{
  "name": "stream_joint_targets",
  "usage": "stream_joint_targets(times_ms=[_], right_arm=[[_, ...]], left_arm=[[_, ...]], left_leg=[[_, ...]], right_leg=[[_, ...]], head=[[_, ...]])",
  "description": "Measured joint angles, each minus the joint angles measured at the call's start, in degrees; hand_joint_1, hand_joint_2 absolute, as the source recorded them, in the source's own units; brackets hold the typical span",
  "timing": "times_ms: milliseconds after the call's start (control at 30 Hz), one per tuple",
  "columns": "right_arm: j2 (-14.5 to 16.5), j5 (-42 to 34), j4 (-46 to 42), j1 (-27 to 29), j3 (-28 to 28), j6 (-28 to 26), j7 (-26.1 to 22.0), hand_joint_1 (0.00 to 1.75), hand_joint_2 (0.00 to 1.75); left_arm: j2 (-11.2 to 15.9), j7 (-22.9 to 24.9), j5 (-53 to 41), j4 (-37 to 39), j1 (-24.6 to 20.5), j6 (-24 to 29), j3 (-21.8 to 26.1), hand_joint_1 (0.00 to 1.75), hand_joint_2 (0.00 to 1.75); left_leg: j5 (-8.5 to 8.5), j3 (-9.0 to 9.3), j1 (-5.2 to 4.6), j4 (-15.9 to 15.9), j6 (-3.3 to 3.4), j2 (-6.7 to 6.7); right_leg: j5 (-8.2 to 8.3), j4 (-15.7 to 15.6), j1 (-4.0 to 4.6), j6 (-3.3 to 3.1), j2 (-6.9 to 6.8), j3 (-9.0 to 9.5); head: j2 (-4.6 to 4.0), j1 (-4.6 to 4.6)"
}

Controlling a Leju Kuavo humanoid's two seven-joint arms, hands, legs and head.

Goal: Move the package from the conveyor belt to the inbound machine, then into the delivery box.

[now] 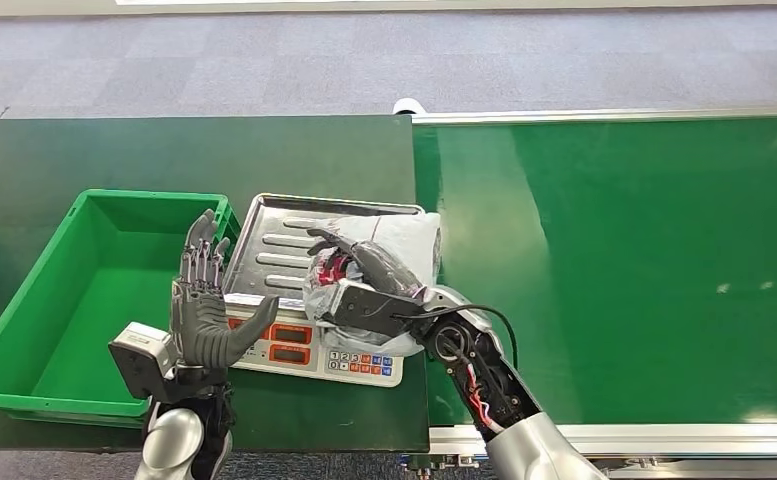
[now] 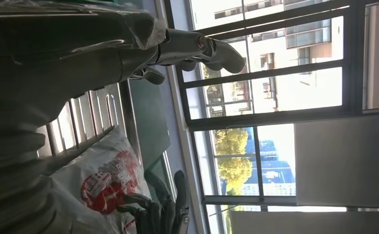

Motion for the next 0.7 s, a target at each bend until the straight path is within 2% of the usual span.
stream_joint_targets(times_ms=[200, 400, 633, 700], right_arm=[[0.1, -16.3, -3.4, 2.1, 1.3, 8.8, -5.9, 0.00, 1.75], [-0.6, -31.8, -15.5, 5.9, 1.3, 15.3, -6.2, 0.00, 1.75], [-2.2, -35.7, -25.7, 8.6, 1.3, 16.6, -5.5, 0.00, 1.75], [-2.6, -36.2, -27.2, 9.1, 1.3, 16.5, -5.8, 0.00, 1.75]], left_arm=[[-0.3, 0.0, -0.4, 0.0, 0.3, -0.5, 0.4, 0.00, 1.75], [-0.3, -0.6, -3.8, 0.0, 0.9, 1.3, 0.6, 0.00, 1.75], [-0.3, -0.7, -8.4, 0.0, 0.7, 2.3, -1.4, 0.00, 1.75], [-0.3, 0.8, -11.6, 0.0, 0.3, 1.9, -2.5, 0.00, 1.75]], left_leg=[[0.00, 0.00, 0.00, 0.0, 0.00, -0.01], [-0.01, 0.00, 0.00, 0.0, 0.00, 0.00], [-0.01, 0.01, -0.01, 0.0, 0.00, 0.03], [-0.01, 0.02, 0.00, 0.0, 0.00, 0.00]], right_leg=[[0.00, 0.0, 0.00, 0.00, 0.00, 0.00], [0.00, 0.0, 0.00, 0.00, 0.00, -0.04], [0.00, 0.0, -0.01, 0.00, 0.01, -0.03], [0.00, 0.0, -0.01, 0.00, 0.00, -0.03]], head=[[0.00, 0.01], [-0.01, 0.01], [0.00, 0.00], [0.00, -0.01]])
